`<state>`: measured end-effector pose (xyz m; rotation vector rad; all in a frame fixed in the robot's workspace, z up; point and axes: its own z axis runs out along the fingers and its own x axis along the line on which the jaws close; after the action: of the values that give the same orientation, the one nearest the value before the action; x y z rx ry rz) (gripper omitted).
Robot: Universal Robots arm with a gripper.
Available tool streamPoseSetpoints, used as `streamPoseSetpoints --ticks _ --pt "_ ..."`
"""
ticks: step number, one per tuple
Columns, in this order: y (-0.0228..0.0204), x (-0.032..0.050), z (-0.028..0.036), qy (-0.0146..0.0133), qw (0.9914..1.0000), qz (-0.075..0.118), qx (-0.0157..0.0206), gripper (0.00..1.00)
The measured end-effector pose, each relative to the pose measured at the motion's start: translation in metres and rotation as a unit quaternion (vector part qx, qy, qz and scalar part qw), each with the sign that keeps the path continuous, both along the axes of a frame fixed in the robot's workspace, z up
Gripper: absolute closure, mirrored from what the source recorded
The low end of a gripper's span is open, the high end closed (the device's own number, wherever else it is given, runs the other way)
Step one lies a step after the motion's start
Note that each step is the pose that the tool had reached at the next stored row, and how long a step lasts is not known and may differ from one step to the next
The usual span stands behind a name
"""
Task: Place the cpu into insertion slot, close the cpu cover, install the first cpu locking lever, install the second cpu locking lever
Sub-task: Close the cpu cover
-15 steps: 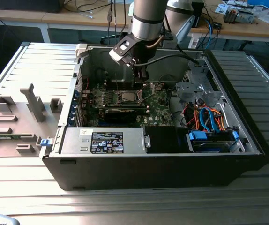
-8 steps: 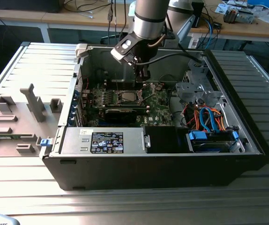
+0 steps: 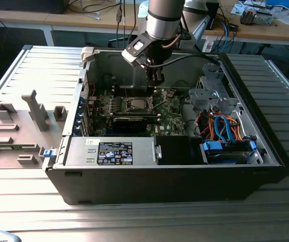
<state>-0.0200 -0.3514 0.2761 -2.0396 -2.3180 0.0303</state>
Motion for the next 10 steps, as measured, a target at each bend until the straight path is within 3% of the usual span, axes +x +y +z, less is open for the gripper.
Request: streamPoseSetpoints --ticks 10 --pt "0.0 0.005 0.0074 0.0008 1.0 0.0 0.0 0.89"
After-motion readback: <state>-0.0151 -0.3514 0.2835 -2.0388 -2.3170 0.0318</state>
